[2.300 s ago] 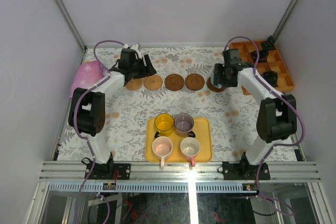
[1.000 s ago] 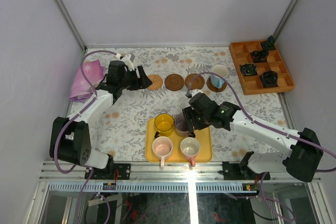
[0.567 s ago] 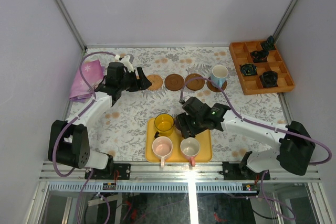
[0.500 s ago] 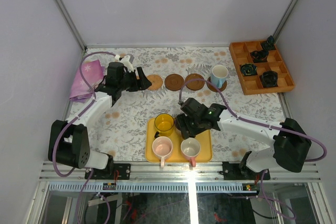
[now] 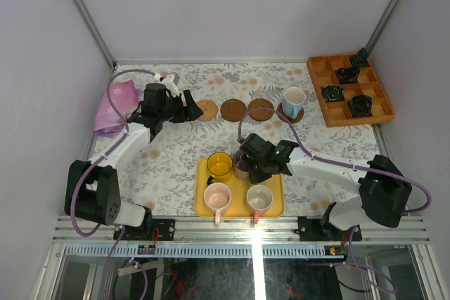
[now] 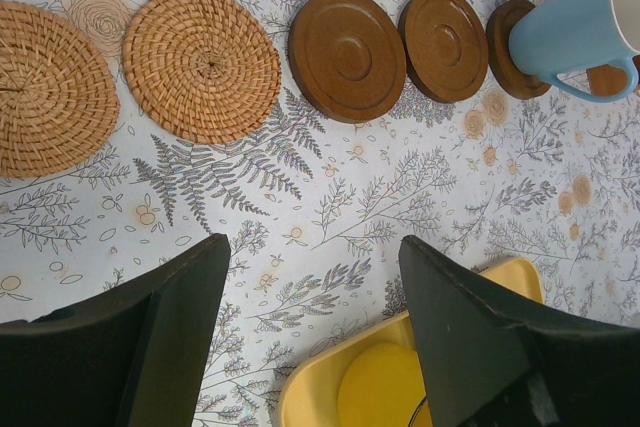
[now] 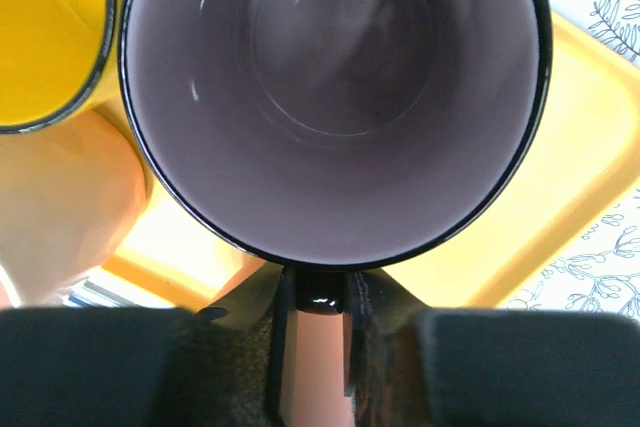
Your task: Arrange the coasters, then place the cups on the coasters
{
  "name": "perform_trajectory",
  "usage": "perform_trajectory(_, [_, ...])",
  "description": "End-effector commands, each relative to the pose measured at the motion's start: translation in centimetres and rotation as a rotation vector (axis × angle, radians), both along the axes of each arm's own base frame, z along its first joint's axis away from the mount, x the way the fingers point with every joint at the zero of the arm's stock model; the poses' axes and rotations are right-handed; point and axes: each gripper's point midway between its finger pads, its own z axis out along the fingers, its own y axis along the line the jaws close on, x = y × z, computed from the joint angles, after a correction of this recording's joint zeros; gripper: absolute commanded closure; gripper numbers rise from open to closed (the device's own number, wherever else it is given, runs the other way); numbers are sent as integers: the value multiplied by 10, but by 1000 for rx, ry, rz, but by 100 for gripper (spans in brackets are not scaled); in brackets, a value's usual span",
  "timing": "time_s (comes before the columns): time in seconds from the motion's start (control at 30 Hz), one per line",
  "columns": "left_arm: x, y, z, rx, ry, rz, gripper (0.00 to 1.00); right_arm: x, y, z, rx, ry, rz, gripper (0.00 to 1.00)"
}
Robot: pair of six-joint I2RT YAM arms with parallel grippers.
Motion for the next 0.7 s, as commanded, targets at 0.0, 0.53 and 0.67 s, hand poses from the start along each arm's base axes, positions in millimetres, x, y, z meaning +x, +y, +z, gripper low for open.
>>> perform_trajectory(0.0, [9, 2, 8, 15, -35, 4, 31, 5, -4, 3, -33, -31, -5, 100])
perform_trajectory(0.53, [13, 4, 11, 25, -50, 16, 31, 86, -34, 86, -162, -430, -202, 100])
perform_trajectory(0.67, [16, 5, 11, 28, -54, 27, 31, 122, -36, 99, -160, -458, -251, 100])
